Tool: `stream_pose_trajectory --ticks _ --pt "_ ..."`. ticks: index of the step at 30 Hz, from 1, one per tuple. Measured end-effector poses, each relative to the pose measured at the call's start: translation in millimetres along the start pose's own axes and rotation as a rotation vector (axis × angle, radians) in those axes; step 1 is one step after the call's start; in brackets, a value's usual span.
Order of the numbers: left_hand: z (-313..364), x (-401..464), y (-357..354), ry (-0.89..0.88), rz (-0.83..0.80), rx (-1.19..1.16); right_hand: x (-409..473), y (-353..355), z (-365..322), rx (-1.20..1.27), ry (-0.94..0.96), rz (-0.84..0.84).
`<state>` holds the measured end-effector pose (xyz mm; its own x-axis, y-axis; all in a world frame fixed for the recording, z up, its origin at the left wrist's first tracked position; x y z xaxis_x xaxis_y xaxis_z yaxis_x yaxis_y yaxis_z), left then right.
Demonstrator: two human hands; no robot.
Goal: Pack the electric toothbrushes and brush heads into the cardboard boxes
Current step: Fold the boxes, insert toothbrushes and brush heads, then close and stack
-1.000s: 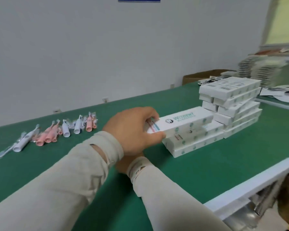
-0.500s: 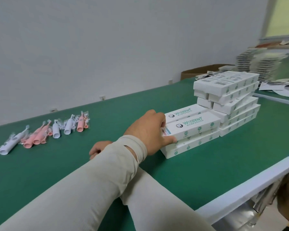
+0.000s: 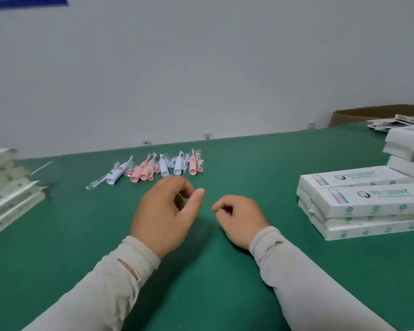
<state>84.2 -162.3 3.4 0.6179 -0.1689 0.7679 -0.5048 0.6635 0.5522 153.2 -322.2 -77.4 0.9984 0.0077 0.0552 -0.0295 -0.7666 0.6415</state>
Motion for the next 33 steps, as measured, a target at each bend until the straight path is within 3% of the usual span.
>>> stream_pose_trajectory --ticks 2,5,7,11,15,18,21,23,26,29,33 --pt "-49.0 -26.9 31.4 0.114 -0.064 0.146 -0.6 -2.6 -0.1 0.019 0.000 -0.006" --pt "-112.7 -70.6 54.8 0.264 -0.399 0.444 -0.5 -17.8 -19.9 -0.038 0.039 -0.006" --pt "-136.6 -92.0 68.5 0.327 -0.483 0.543 2.2 -39.0 -45.4 -0.094 0.074 -0.063" --pt "-146.8 -103.7 81.5 0.390 -0.383 0.530 1.4 -94.7 -102.8 -0.131 0.150 -0.197" --pt "-160.1 -104.1 106.3 0.460 -0.231 0.484 -8.4 -118.1 -109.5 -0.140 0.190 -0.131" --pt "-178.8 -100.1 183.6 0.478 0.087 0.555 -7.6 -113.9 -100.4 -0.085 0.242 -0.154" --pt "-200.1 -93.6 274.3 0.546 0.242 0.776 -0.8 -105.3 -91.6 -0.008 0.224 -0.163" --pt "-216.8 -82.9 321.3 0.618 0.227 0.902 1.5 -104.6 -92.4 0.026 0.217 -0.157" --pt "-244.9 -66.8 359.2 0.749 0.013 1.046 -2.8 -114.9 -98.8 0.001 0.224 -0.192" --pt "-274.9 -76.7 369.7 0.990 -0.157 0.956 -5.7 -121.0 -99.6 0.009 0.224 -0.218" --pt "-279.5 -74.5 366.9 0.925 -0.072 0.843 -3.7 -115.7 -95.4 0.016 0.195 -0.202"
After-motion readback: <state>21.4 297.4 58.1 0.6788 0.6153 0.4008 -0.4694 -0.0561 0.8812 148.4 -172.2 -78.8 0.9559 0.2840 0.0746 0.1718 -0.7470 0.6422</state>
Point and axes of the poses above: each hand's wrist, its own x-axis towards the middle knuckle, its own y-axis out of the back of the hand, z = x × y, the point moved 9 cm from there along x, towards the middle knuckle, and after that the axes turned 13 degrees about -y, right-handed, at the moved point
